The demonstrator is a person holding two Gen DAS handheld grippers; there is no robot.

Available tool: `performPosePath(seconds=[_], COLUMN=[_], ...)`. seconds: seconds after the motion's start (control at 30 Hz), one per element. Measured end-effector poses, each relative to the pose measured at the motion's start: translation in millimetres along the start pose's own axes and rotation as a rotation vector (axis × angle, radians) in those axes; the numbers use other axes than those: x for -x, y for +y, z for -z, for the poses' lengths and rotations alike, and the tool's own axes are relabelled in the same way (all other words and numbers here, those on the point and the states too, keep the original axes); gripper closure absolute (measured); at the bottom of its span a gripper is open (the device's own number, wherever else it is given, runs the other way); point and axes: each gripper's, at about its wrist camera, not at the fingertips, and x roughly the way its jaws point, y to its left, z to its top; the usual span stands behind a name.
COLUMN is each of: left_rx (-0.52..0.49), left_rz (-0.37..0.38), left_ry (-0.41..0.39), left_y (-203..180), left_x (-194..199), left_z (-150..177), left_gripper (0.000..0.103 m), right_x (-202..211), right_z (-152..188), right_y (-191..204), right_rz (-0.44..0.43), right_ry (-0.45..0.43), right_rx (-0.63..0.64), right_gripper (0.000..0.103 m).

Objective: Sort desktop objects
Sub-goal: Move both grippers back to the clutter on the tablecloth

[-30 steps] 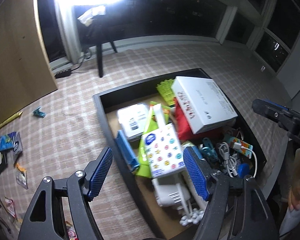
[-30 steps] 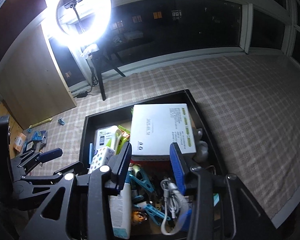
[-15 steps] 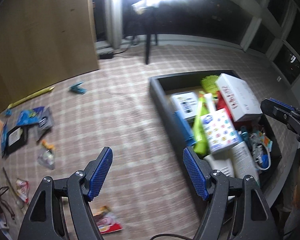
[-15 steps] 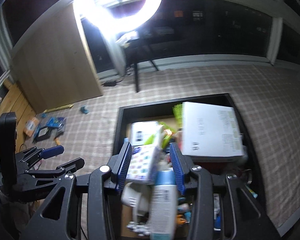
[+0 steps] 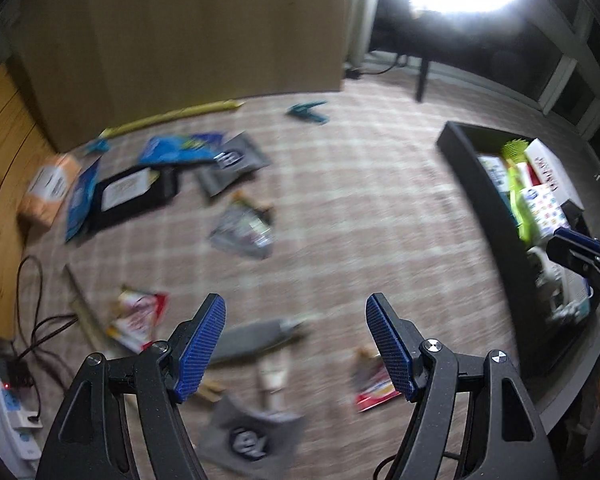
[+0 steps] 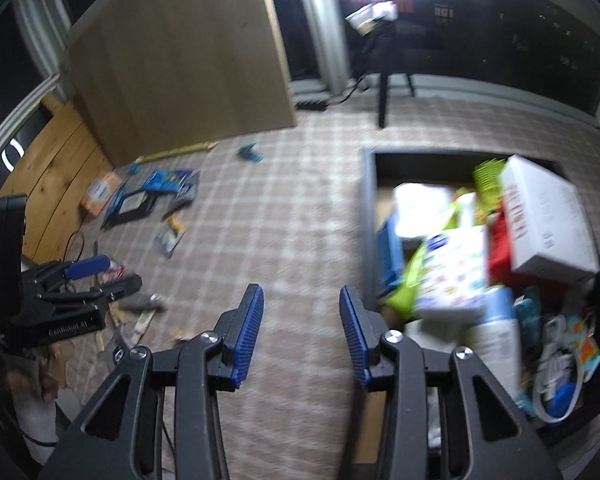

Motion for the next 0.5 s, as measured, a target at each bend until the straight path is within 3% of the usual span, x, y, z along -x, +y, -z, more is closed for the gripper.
performPosePath(seconds=[0.23,0.37,0.5], left_rx=[-0.069,-0.137,-0.228], left_rz=[-0.011,-0.021,-0.04], left_ry=[0.035,0.07,0.094], left_y=[36,47,43], left_x=[-6,-18,-30], left_z=[31,40,44], left_gripper=[0.032,0.032,0.032], right_x=[-35,-55,-71], right_z=[29,48,61], right_y=[49,76,96], right_rz=[-0.025,-0.023,0.031], right_ry=[0.081,0.121,0.143], right_rx=[0.03,0.042,0.071], right_gripper=[0.063,0.053,0.05])
